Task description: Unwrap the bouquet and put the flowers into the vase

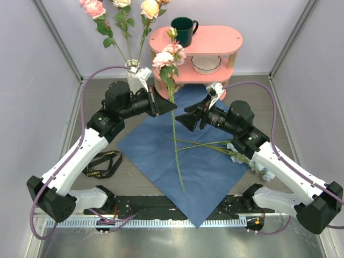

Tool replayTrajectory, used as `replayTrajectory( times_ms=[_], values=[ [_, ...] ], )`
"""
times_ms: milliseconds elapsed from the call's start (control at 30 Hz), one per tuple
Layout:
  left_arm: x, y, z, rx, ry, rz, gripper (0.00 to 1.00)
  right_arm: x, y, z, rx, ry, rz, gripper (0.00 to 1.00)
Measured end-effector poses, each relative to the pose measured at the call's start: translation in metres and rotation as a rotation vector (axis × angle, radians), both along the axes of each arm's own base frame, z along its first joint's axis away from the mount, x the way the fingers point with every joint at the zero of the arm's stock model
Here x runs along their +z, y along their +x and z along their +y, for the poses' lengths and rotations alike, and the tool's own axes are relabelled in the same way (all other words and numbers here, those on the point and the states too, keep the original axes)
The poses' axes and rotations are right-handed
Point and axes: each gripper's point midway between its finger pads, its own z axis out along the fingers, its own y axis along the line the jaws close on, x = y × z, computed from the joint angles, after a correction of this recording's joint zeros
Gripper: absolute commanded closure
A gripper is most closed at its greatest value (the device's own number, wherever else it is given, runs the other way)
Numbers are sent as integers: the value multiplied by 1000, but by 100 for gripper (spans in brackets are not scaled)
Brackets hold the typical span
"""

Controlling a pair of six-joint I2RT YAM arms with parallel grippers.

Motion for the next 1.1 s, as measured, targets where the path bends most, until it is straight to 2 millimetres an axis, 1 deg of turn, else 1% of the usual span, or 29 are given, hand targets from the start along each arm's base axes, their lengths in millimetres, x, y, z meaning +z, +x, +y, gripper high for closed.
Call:
replayTrajectory(
  times_ms=[33,200,333,400,467,533,600,667,733,833,1000,1100],
  values=[
    [0,4,7,45,32,-6,100,0,6,-3,-34,-6,1,23],
    [6,26,47,291,165,-55,100,-6,27,-19,-190,-29,16,23],
    [6,46,87,484,256,-66,100,-7,36,-35,-294,-40,19,23],
    [6,58,111,583,290,-63,100,-6,36,-43,-336,-40,13,22],
    [11,70,138,684,307,-58,100,-6,35,-53,-373,-41,9,22],
    [23,83,168,789,304,-59,100,-6,33,-62,-408,-45,4,22],
    [38,93,189,869,289,-74,100,-6,33,-67,-431,-49,0,22],
    [59,105,209,948,264,-101,100,-4,33,-71,-451,-48,-4,22],
    [79,117,220,995,235,-134,100,-4,33,-75,-465,-49,-3,22],
    [103,134,228,1036,199,-181,100,-2,30,-81,-486,-46,-4,22],
    [134,164,238,1089,194,-271,100,-2,28,-88,-508,-47,-3,22],
    [156,177,249,1142,211,-354,100,-4,28,-91,-522,-54,2,22]
  ],
)
